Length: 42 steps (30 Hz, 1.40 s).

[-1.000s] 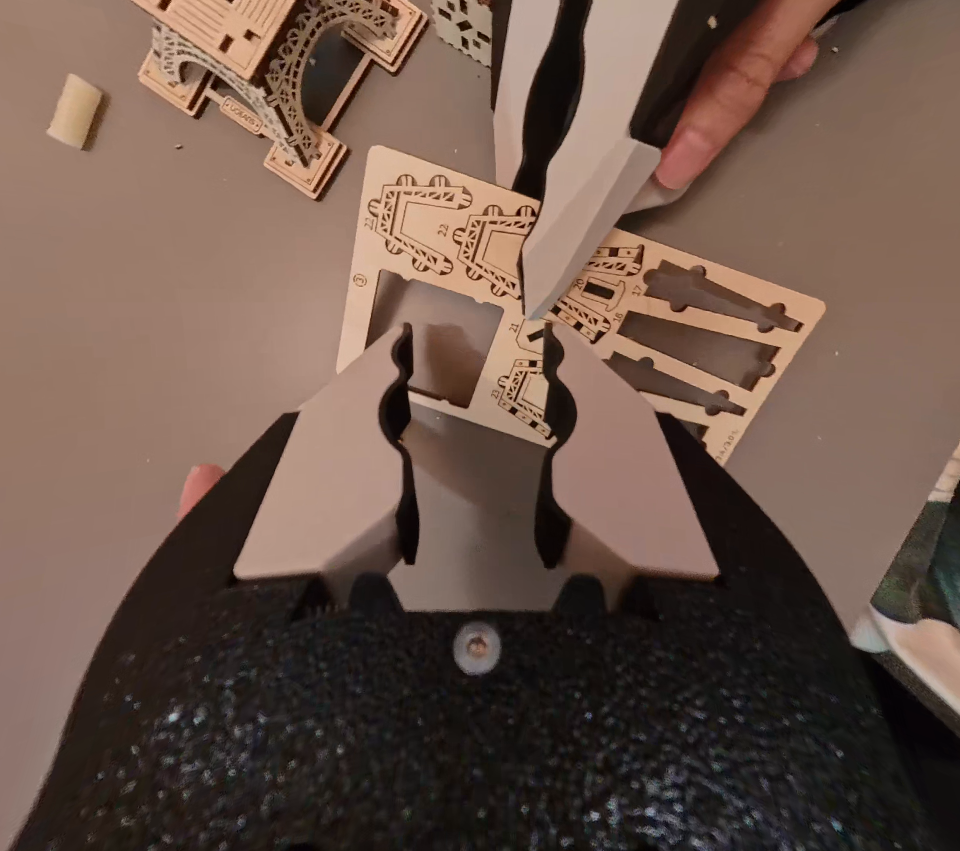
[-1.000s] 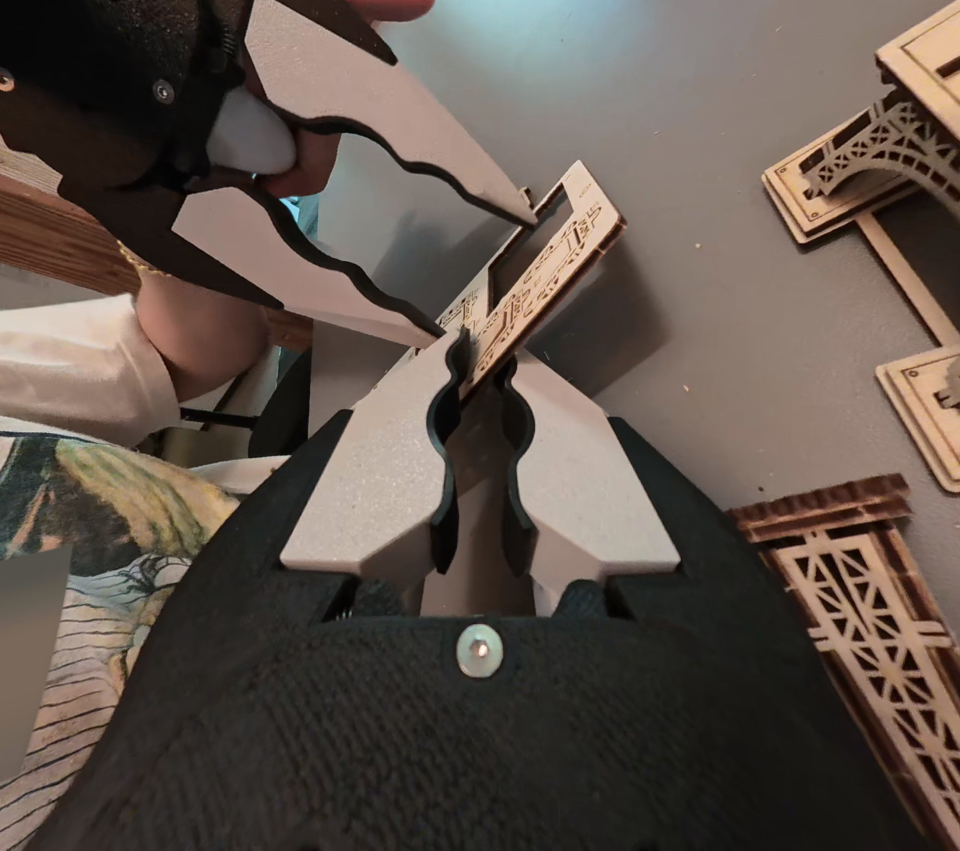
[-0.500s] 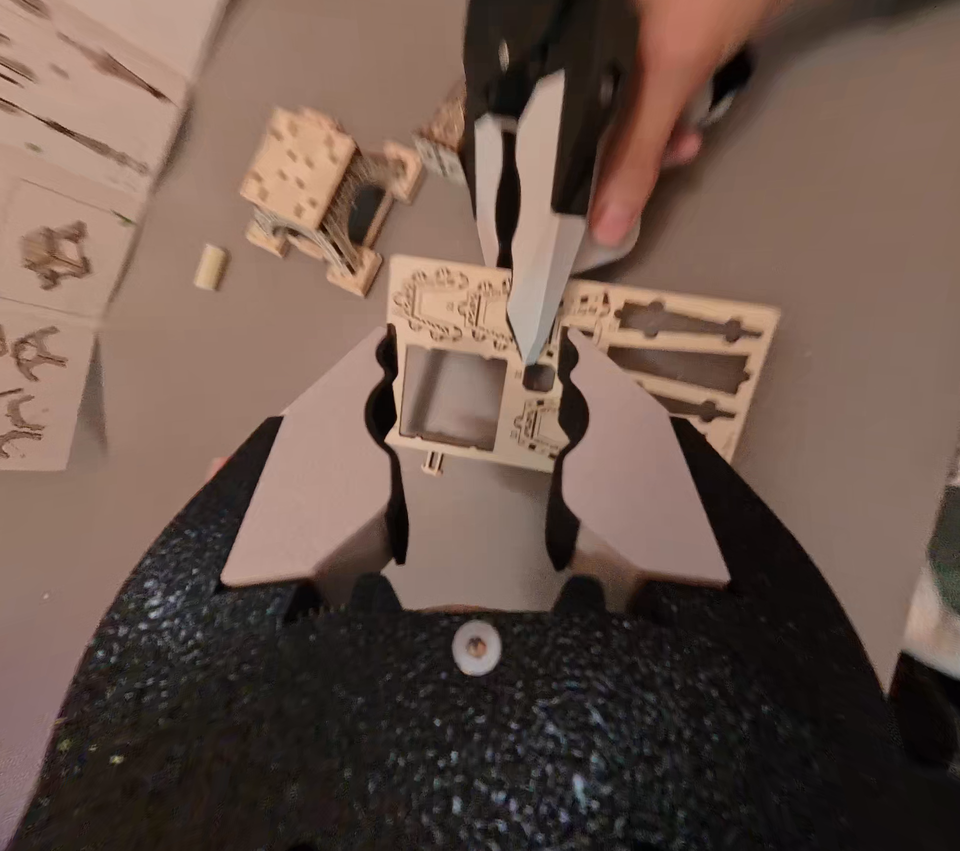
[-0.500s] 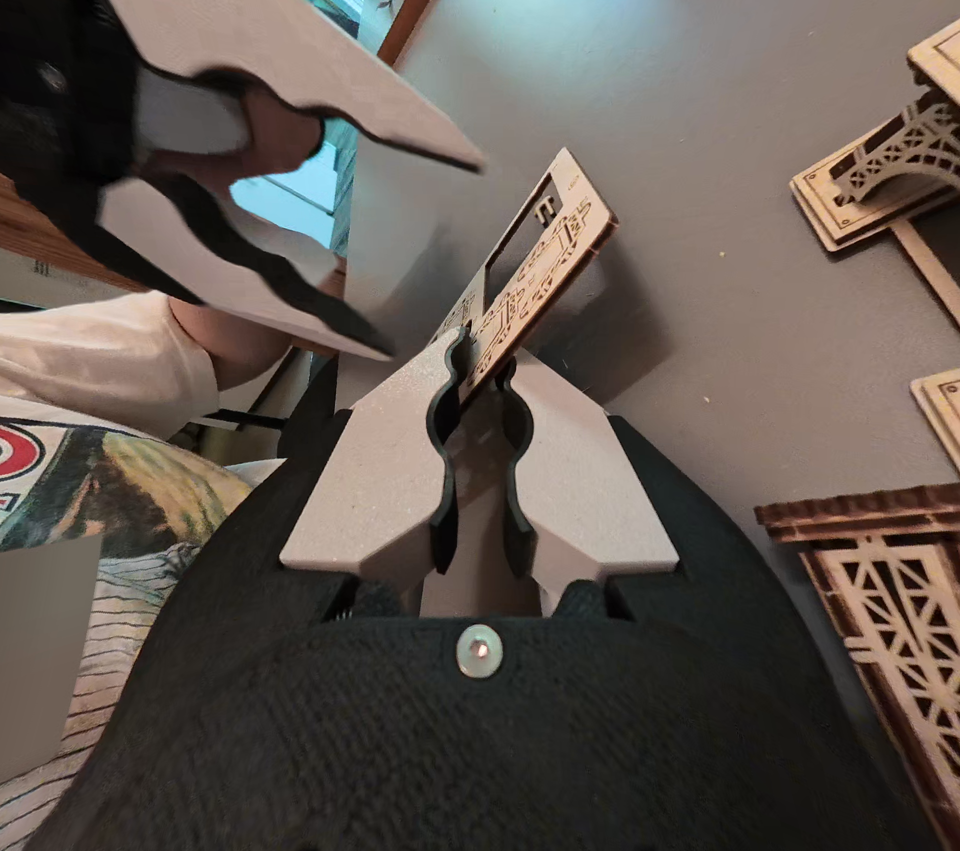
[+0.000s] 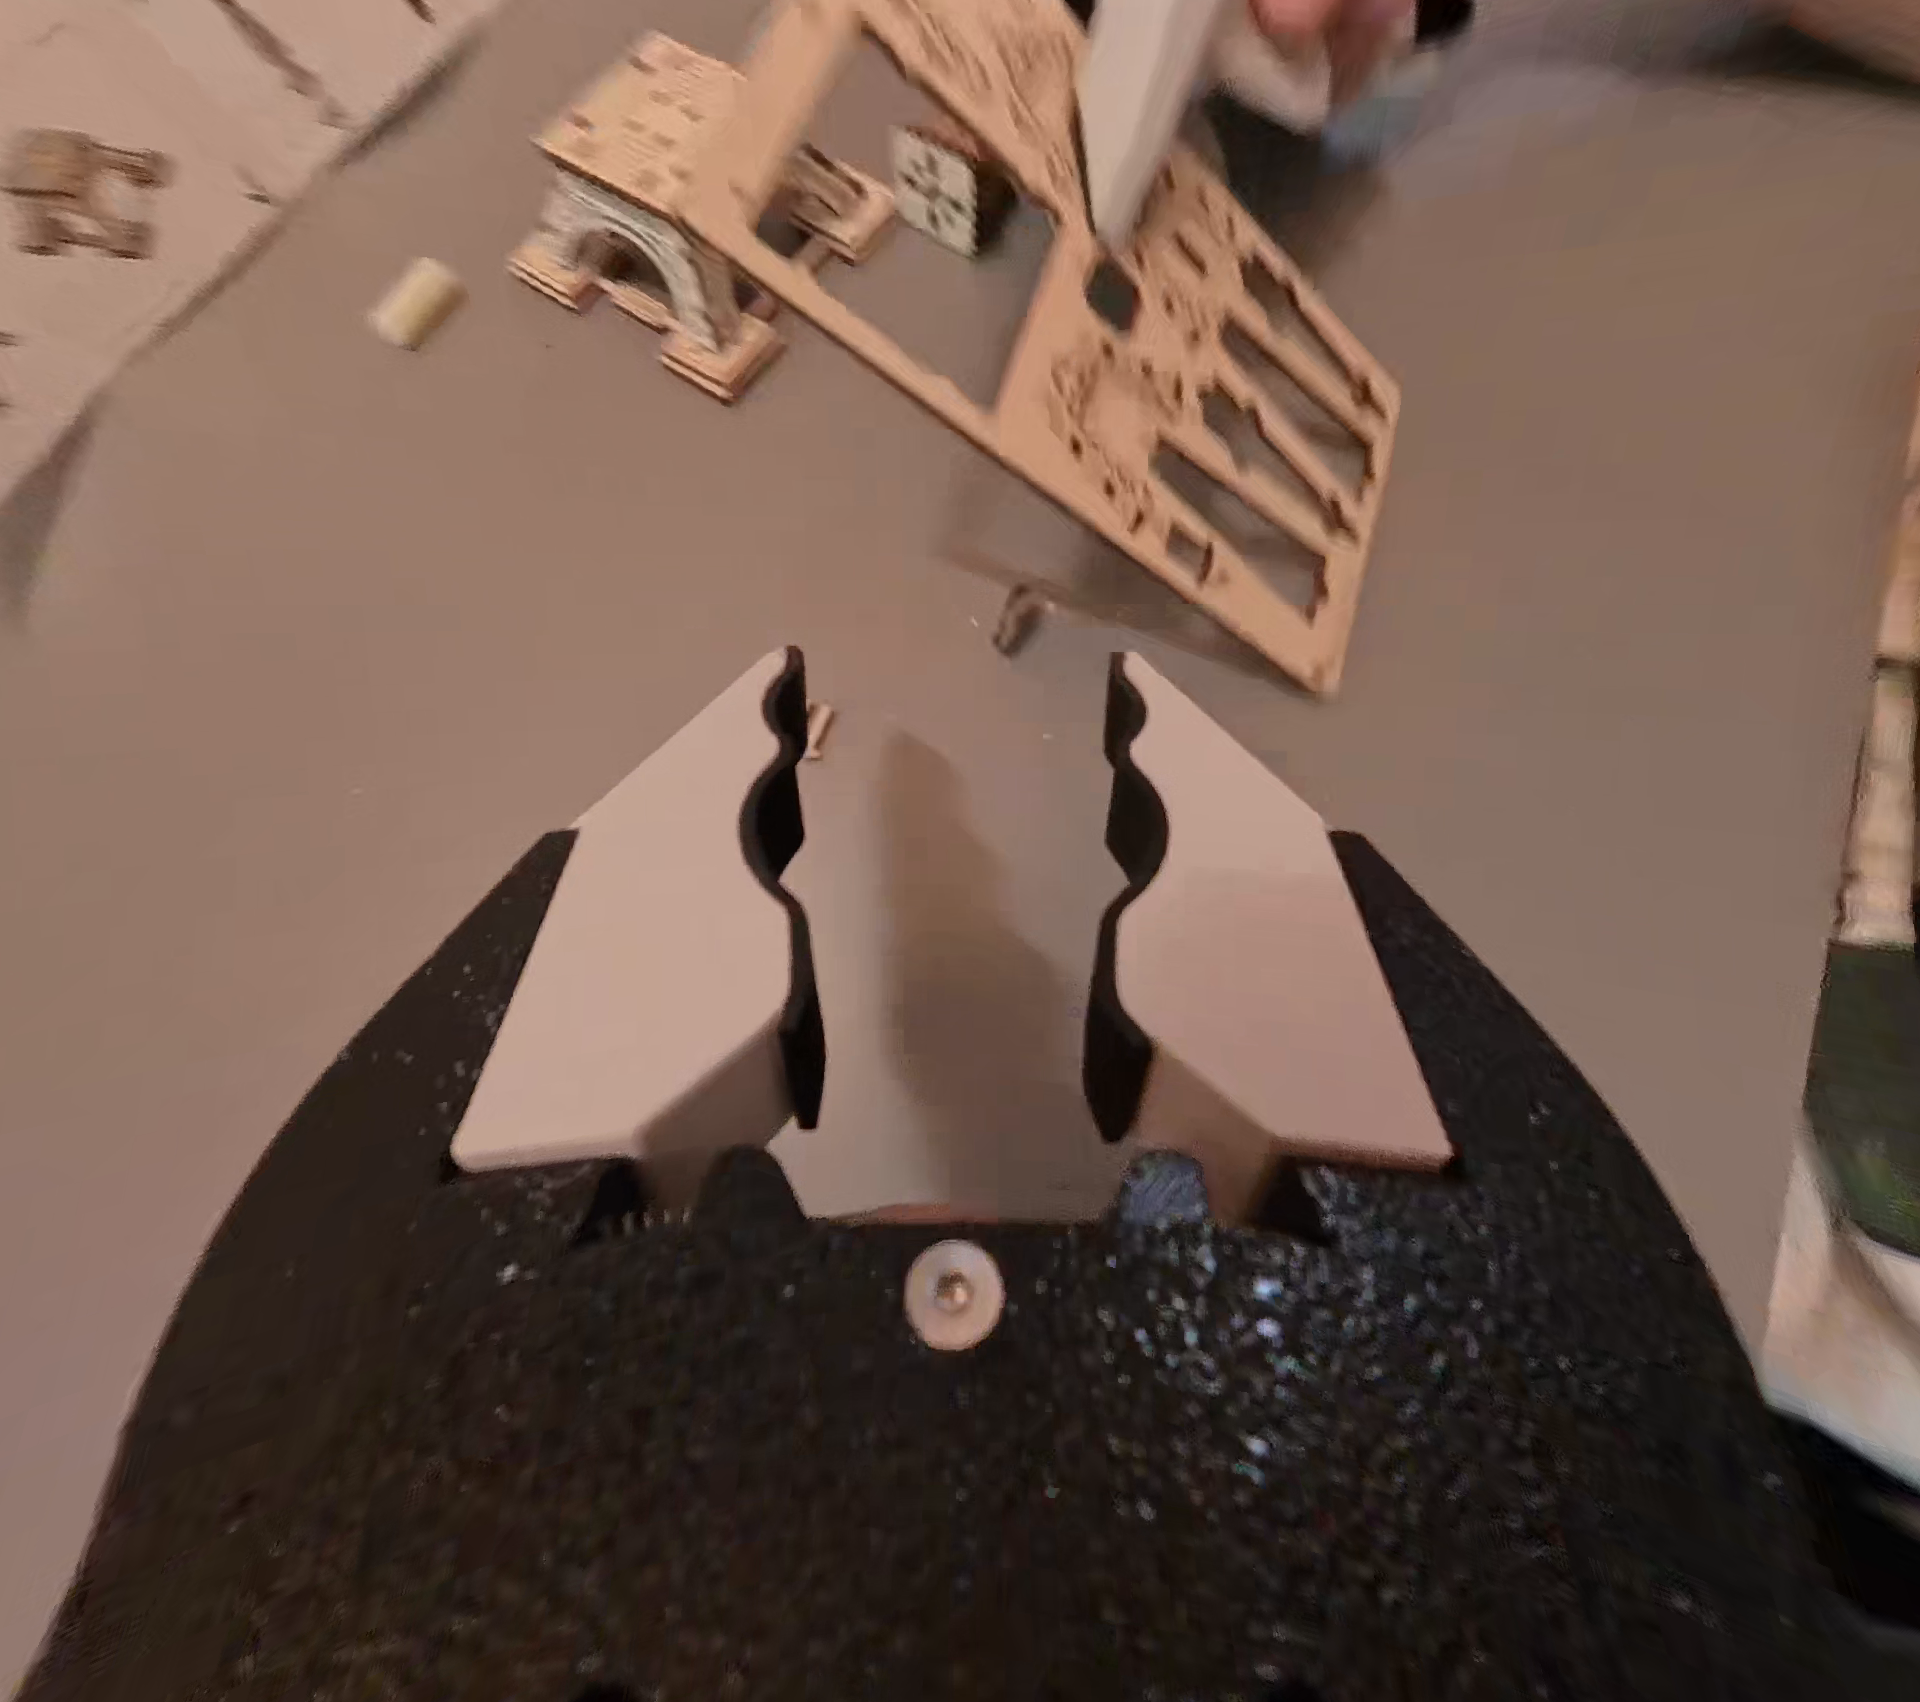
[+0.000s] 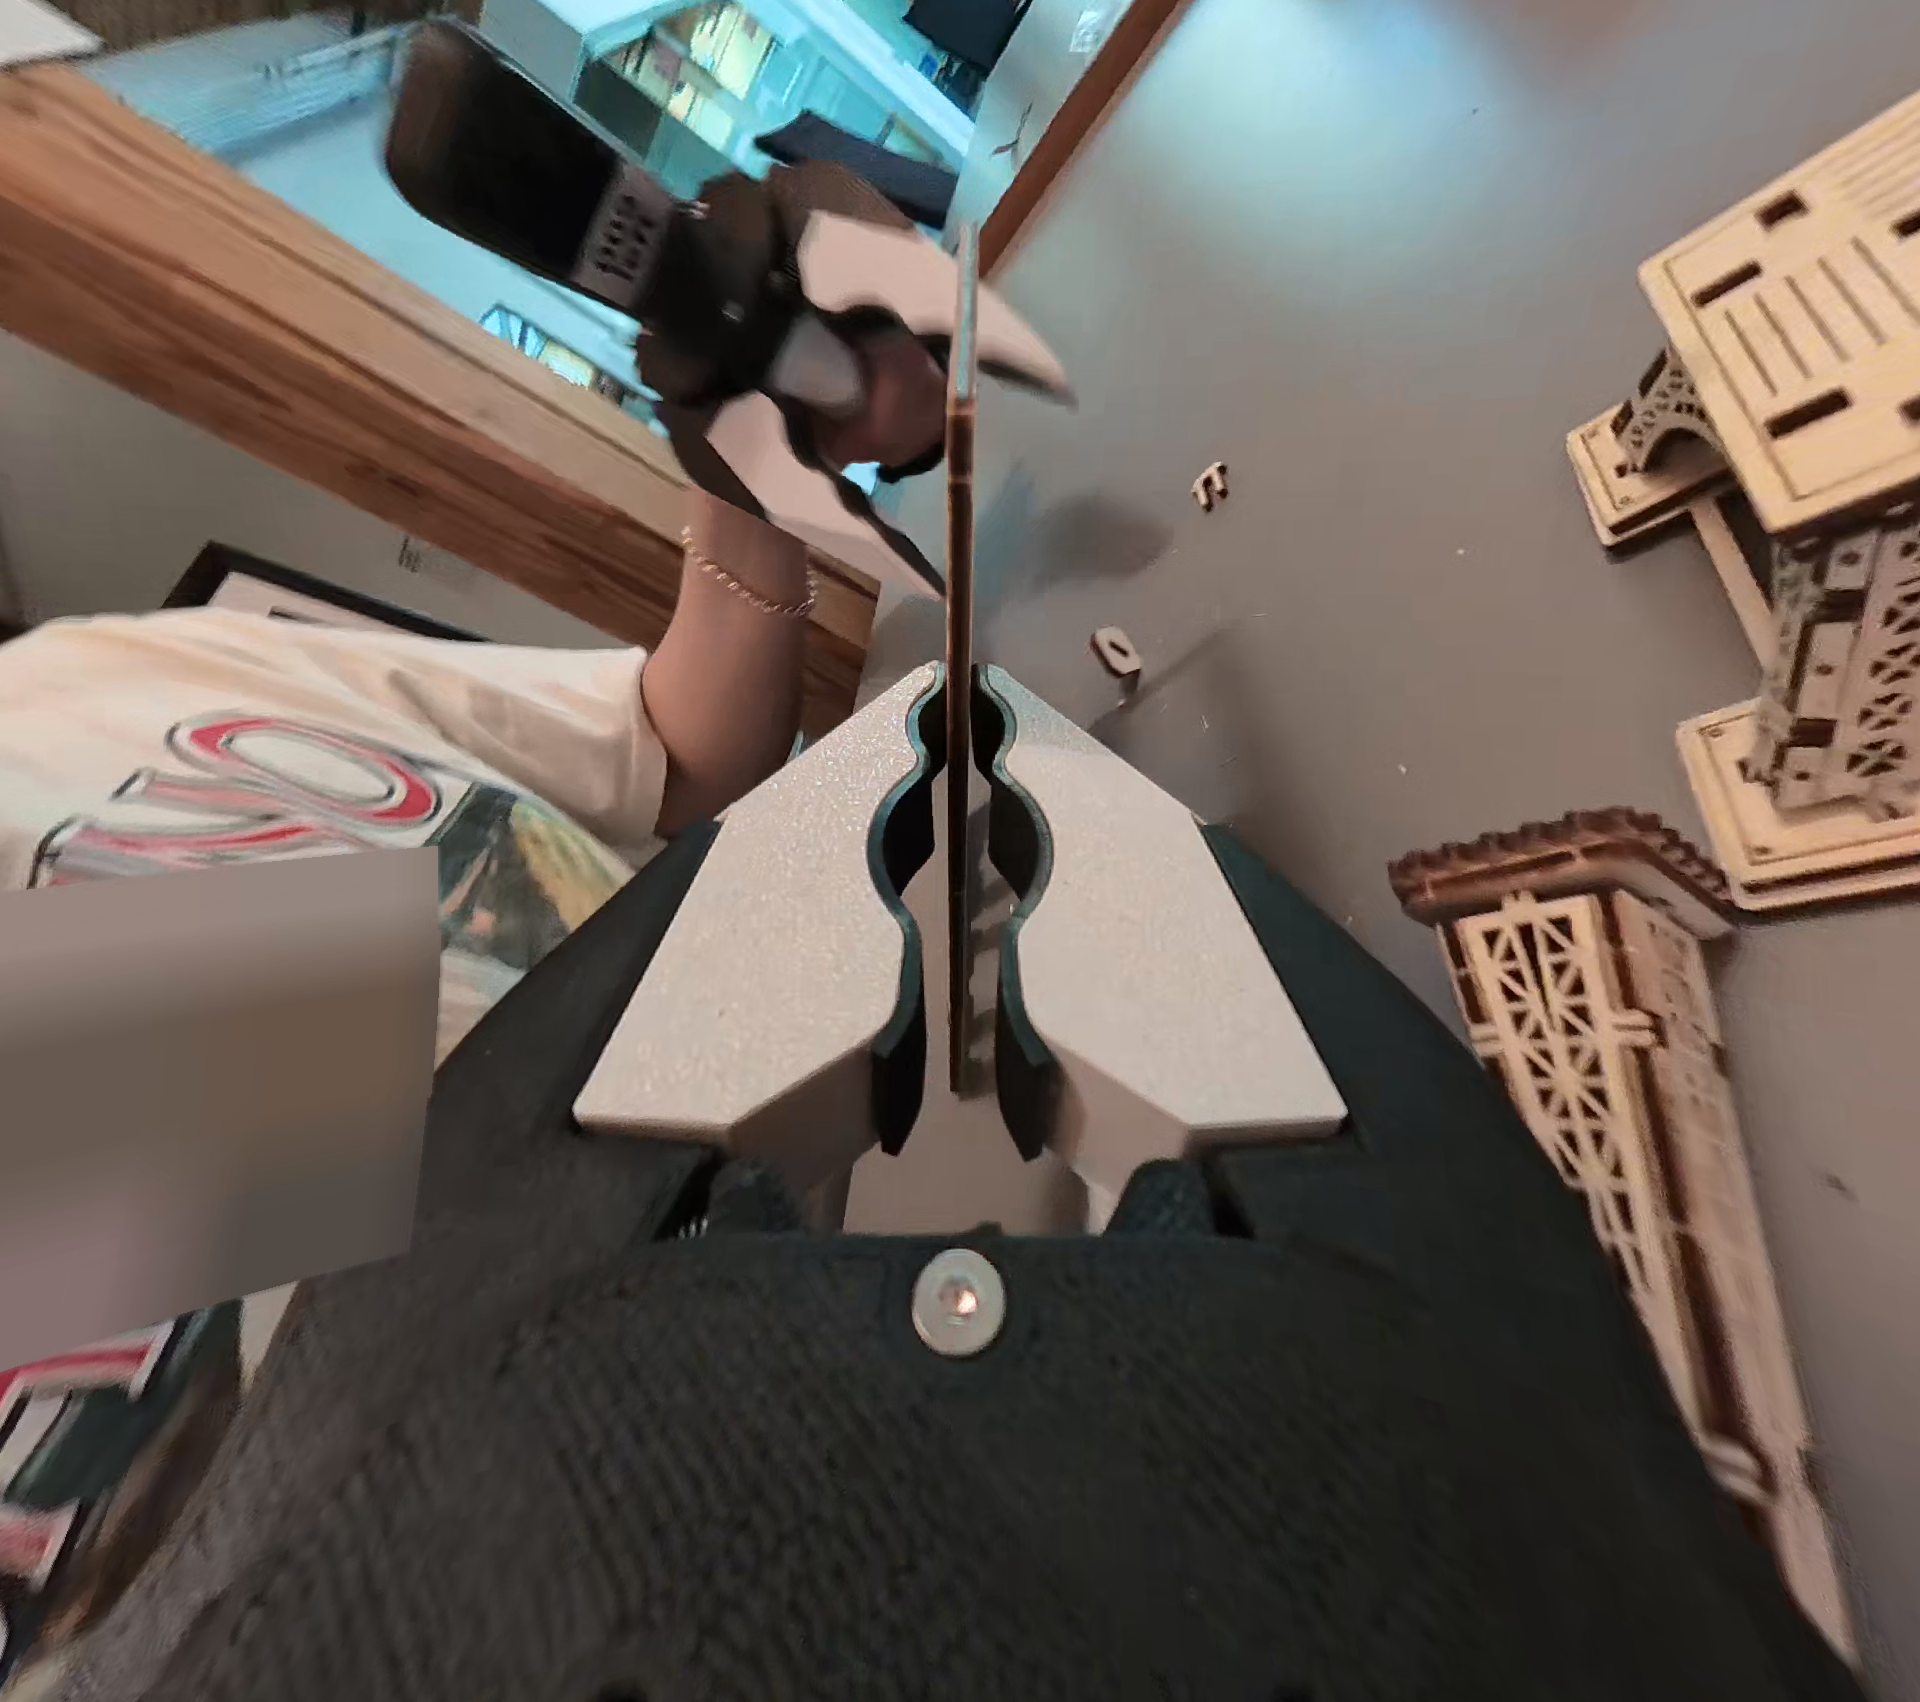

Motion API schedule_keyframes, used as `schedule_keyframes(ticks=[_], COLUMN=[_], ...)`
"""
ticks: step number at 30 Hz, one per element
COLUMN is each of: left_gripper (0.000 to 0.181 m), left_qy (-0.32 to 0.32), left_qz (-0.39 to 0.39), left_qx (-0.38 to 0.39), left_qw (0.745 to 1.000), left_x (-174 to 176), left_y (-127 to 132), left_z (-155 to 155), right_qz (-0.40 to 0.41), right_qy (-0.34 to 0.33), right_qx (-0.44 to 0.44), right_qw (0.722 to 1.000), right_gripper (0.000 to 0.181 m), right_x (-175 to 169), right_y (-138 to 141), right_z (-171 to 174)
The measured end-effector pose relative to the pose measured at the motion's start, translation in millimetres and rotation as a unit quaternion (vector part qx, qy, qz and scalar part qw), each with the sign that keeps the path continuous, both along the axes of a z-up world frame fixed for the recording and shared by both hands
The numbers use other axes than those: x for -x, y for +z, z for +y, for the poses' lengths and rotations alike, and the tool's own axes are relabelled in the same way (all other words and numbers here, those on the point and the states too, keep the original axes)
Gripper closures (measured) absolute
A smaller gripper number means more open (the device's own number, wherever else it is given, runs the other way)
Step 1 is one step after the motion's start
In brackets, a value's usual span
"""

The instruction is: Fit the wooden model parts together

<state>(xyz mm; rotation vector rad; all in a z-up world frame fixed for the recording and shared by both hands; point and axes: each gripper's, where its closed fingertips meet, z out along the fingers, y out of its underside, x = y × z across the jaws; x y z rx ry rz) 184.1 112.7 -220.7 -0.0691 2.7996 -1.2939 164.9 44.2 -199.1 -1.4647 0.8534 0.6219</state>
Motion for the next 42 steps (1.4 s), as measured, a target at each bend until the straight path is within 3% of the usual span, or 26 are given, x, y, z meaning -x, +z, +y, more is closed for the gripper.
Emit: schedule_keyframes(ticks=[6, 11, 12, 18, 21, 24, 27, 31, 32, 34, 38, 42], left_gripper=[0.134, 0.165, 0.179, 0.181, 0.181, 0.181, 0.181, 0.181, 0.181, 0.181, 0.181, 0.181], left_qy=[-0.049, -0.036, -0.024, 0.067, 0.079, 0.077, 0.072, 0.083, 0.086, 0.087, 0.082, 0.067], left_qz=[-0.045, -0.011, 0.007, 0.196, 0.276, 0.354, 0.382, 0.365, 0.351, 0.320, 0.272, 0.252], left_qx=[-0.085, -0.075, -0.068, 0.044, 0.095, 0.152, 0.173, 0.154, 0.140, 0.111, 0.084, 0.111], left_qw=[0.994, 0.996, 0.997, 0.977, 0.953, 0.920, 0.905, 0.914, 0.922, 0.937, 0.955, 0.959], left_x=[7.6, 5.6, 4.0, -4.8, -4.6, -2.8, -2.1, -3.5, -4.5, -6.0, -15.7, -31.2], left_y=[-35.3, -39.6, -38.2, -11.8, 3.1, 19.1, 23.0, 14.0, 9.5, 1.9, -1.3, 10.7], left_z=[-9.5, -22.0, -22.1, -15.4, -9.8, -8.1, -7.1, -10.0, -11.0, -13.4, -20.4, -30.0], right_qz=[-0.026, -0.023, -0.029, -0.087, -0.121, -0.150, -0.180, -0.235, -0.248, -0.256, -0.269, -0.295], right_qy=[-0.029, -0.052, -0.055, -0.056, -0.050, -0.039, -0.030, -0.018, -0.015, -0.001, 0.027, -0.048], right_qx=[0.021, 0.072, 0.093, 0.175, 0.209, 0.233, 0.255, 0.317, 0.341, 0.387, 0.404, 0.414], right_qw=[0.999, 0.996, 0.994, 0.979, 0.969, 0.960, 0.950, 0.918, 0.907, 0.886, 0.874, 0.860], right_gripper=[0.181, 0.178, 0.177, 0.161, 0.156, 0.140, 0.118, 0.078, 0.076, 0.075, 0.076, 0.083], right_x=[-5.8, -14.2, -15.4, -17.6, -16.2, -13.6, -11.3, -9.1, -9.4, -8.1, -0.5, -22.6], right_y=[8.6, -8.9, -13.5, -26.2, -27.9, -30.6, -31.1, -36.3, -39.8, -51.7, -58.0, -35.9], right_z=[-28.0, -30.5, -30.2, -16.2, -10.7, -6.8, -4.4, -8.3, -10.7, -14.7, -6.0, -18.5])
